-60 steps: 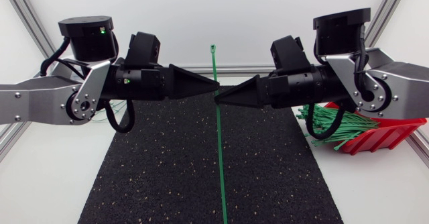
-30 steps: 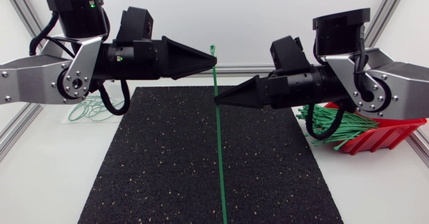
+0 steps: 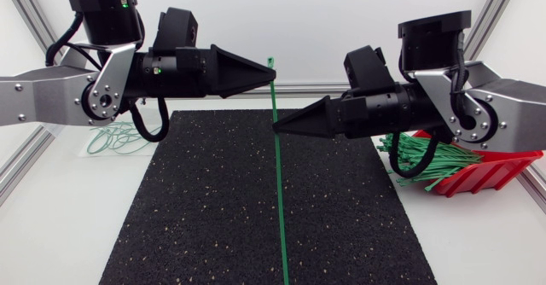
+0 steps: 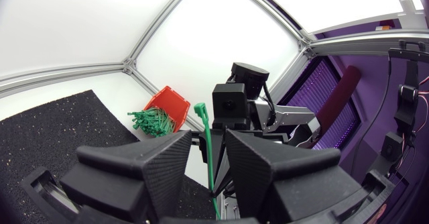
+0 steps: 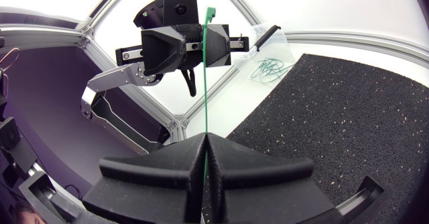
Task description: Take a green cable tie from the red box, thread the tail through the head to close it, then place it in the transparent bin on the left.
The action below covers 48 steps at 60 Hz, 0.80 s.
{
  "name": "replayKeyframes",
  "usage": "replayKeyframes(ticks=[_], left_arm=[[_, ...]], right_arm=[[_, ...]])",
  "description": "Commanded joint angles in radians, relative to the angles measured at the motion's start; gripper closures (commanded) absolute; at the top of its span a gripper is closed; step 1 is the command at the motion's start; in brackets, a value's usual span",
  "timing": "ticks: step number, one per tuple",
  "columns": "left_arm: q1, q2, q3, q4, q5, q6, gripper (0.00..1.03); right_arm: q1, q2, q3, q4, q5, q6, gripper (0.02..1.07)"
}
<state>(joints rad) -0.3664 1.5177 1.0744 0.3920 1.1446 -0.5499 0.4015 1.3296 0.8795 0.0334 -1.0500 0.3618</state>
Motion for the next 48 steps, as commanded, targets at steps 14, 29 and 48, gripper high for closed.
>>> replayKeyframes(ticks=[14,29,48], left_arm=[[0.017,0.018,0.039,-0.001,0.007,-0.015,0.79],[0.017,0.018,0.038,-0.001,0.009,-0.015,0.79],[0.017,0.021,0.03,-0.001,0.009,-0.013,0.84]], right_arm=[[0.011,-0.012,-0.028,0.011,0.004,0.0,1.01],[0.011,-0.012,-0.028,0.013,0.008,-0.001,1.01],[0.008,-0.012,-0.027,0.017,0.01,-0.001,1.01]])
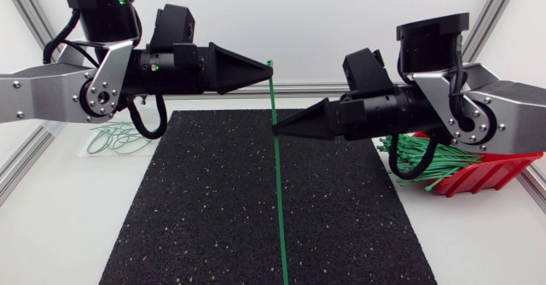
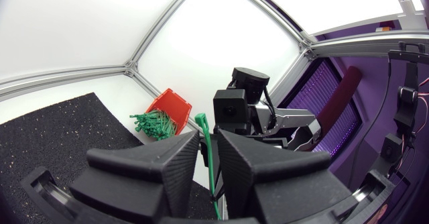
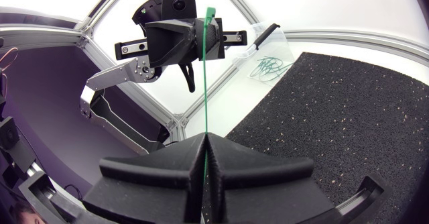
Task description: Take a green cable tie from the red box, thread the tail through the head to close it, then place it in the transparent bin on the left.
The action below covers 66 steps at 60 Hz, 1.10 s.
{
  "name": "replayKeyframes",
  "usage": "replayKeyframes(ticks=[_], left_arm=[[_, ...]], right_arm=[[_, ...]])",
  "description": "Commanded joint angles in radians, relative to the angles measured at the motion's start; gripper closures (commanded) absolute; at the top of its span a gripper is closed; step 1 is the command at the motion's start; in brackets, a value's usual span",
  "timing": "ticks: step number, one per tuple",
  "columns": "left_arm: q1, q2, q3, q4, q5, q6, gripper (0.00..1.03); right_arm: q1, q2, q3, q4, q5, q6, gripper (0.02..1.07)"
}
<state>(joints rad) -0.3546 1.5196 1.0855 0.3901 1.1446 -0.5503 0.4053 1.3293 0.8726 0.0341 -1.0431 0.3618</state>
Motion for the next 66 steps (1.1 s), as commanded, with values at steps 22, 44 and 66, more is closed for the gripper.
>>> replayKeyframes(ticks=[22,44,66], left_arm=[[0.0,0.022,0.01,0.001,0.009,-0.011,0.85],[-0.003,0.025,0.011,0.001,0.006,-0.011,0.99],[-0.012,0.021,0.013,-0.046,-0.006,-0.011,0.99]], right_arm=[[0.003,-0.012,-0.021,0.021,0.003,0.0,1.01],[0.006,-0.01,-0.021,0.021,0.005,0.0,1.01],[0.007,-0.008,-0.018,0.024,0.006,-0.001,1.01]])
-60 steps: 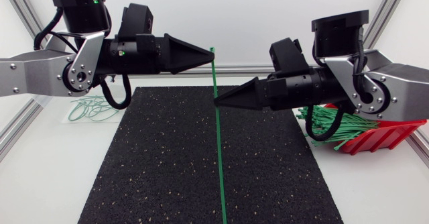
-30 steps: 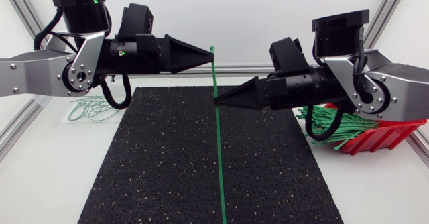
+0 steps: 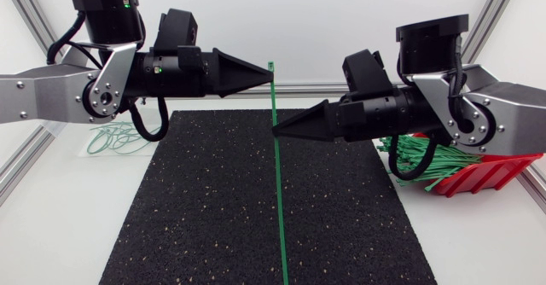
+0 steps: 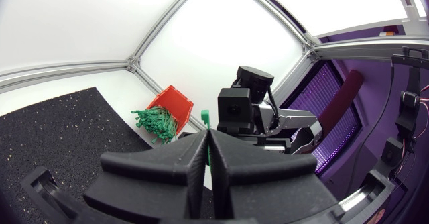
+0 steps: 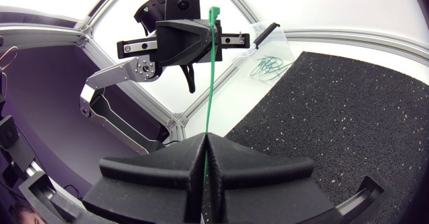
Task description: Take a green cable tie from the red box, thread the tail through the head to close it, then place it in the transparent bin on the left.
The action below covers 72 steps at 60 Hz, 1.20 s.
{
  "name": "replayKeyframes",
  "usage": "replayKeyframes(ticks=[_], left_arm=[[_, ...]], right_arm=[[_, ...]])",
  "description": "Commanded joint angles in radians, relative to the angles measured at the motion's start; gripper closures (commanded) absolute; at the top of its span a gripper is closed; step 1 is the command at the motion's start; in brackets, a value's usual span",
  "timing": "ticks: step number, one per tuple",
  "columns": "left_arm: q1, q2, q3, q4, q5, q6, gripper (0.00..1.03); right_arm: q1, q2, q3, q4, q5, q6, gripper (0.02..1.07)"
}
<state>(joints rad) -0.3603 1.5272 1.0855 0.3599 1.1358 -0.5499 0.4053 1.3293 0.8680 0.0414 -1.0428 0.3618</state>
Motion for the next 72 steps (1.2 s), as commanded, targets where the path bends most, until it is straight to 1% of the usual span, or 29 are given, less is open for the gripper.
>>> replayKeyframes(ticks=[1,7,9,12,16,17,19,21,27,29,32,33,39,44,48,51,55,61,67,72], left_arm=[[-0.006,0.01,0.011,-0.018,0.002,-0.012,0.99],[-0.003,-0.007,0.007,-0.039,0.002,-0.012,0.99],[0.0,-0.015,0.005,-0.044,0.002,-0.012,0.99],[0.007,-0.024,0.007,-0.055,0.004,-0.012,0.99],[0.02,-0.035,0.01,-0.065,0.004,-0.012,0.99],[0.023,-0.036,0.013,-0.073,0.004,-0.012,0.99],[0.029,-0.038,0.019,-0.085,0.005,-0.012,0.99],[0.037,-0.041,0.027,-0.105,0.007,-0.012,0.99],[0.05,-0.048,0.039,-0.142,0.022,-0.013,0.99],[0.057,-0.05,0.045,-0.161,0.022,-0.015,0.99],[0.067,-0.05,0.057,-0.185,0.028,-0.015,0.99],[0.069,-0.05,0.06,-0.19,0.028,-0.016,0.99],[0.09,-0.041,0.088,-0.245,0.045,-0.015,0.99],[0.109,-0.032,0.096,-0.263,0.05,-0.016,0.99],[0.121,-0.024,0.099,-0.28,0.068,-0.016,0.99],[0.127,-0.022,0.091,-0.282,0.068,-0.016,0.99],[0.141,-0.01,0.086,-0.292,0.073,-0.016,0.99],[0.165,0.014,0.08,-0.292,0.084,-0.018,0.99],[0.184,0.053,0.094,-0.295,0.117,-0.05,0.99],[0.198,0.083,0.1,-0.295,0.148,-0.082,0.99]], right_arm=[[0.006,-0.008,-0.014,0.017,0.004,-0.001,1.01],[0.007,-0.008,-0.011,0.017,0.0,-0.003,1.01],[0.01,-0.008,-0.009,0.015,-0.005,-0.004,0.98],[0.015,-0.013,-0.009,0.011,-0.005,-0.009,0.84],[0.017,-0.022,-0.007,0.003,-0.003,-0.015,0.72],[0.017,-0.025,-0.006,-0.006,-0.003,-0.018,0.67],[0.017,-0.032,-0.001,-0.025,-0.002,-0.029,0.62],[0.017,-0.038,0.003,-0.041,0.003,-0.038,0.54],[0.009,-0.048,0.012,-0.075,0.006,-0.053,0.4],[0.006,-0.051,0.016,-0.09,0.007,-0.064,0.32],[-0.003,-0.051,0.019,-0.121,0.007,-0.089,0.16],[-0.008,-0.051,0.02,-0.13,0.009,-0.096,0.13],[-0.026,-0.053,0.011,-0.147,0.027,-0.149,0.12],[-0.034,-0.067,0.003,-0.163,0.053,-0.21,0.11],[-0.039,-0.067,0.014,-0.222,0.067,-0.245,0.11],[-0.034,-0.068,0.025,-0.276,0.09,-0.305,0.11],[-0.014,-0.088,0.025,-0.313,0.136,-0.399,0.07],[0.032,-0.117,0.037,-0.403,0.264,-0.592,0.07],[0.052,-0.131,0.058,-0.442,0.343,-0.724,0.07],[0.119,-0.142,0.062,-0.448,0.507,-0.822,0.07]])
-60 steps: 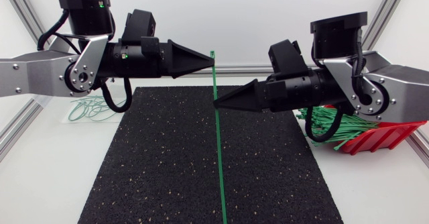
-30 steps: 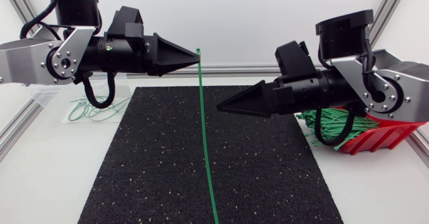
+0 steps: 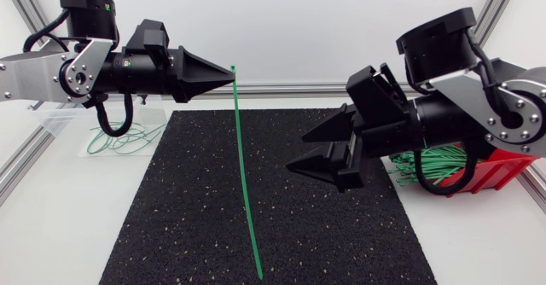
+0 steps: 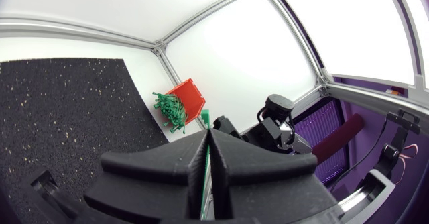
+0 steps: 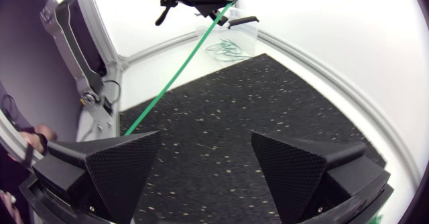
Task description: Take a green cable tie from the red box, thread the tail through the head to close it, then place it in the transparent bin on the left.
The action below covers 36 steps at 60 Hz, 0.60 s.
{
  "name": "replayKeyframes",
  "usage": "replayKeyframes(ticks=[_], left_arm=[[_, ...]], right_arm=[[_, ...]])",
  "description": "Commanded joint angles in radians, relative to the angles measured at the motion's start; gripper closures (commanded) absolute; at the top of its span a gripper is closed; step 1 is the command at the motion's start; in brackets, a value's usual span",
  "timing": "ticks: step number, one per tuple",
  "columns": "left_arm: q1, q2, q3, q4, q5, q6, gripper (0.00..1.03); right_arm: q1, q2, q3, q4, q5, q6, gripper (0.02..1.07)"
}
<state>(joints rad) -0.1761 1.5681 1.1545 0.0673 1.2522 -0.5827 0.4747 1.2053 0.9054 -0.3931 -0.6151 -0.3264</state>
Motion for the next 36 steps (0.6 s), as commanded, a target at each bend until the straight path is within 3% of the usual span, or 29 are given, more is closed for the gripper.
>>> replayKeyframes(ticks=[1,11,17,22,36], left_arm=[[0.015,0.049,0.034,-0.003,0.036,-0.057,0.99],[0.033,0.098,0.047,-0.017,0.089,-0.109,0.99],[0.029,0.112,0.05,-0.044,0.127,-0.112,0.99],[0.023,0.13,0.059,-0.046,0.138,-0.109,0.99],[0.063,0.205,0.113,-0.05,0.17,-0.106,0.99]], right_arm=[[0.068,-0.021,0.021,-0.01,0.11,-0.152,0.07],[0.229,-0.035,-0.034,0.096,0.396,-0.261,0.06],[0.338,-0.049,-0.099,0.234,0.569,-0.284,0.07],[0.381,-0.018,-0.158,0.401,0.673,-0.413,0.07],[0.389,0.062,-0.292,0.74,0.699,-0.691,0.07]])
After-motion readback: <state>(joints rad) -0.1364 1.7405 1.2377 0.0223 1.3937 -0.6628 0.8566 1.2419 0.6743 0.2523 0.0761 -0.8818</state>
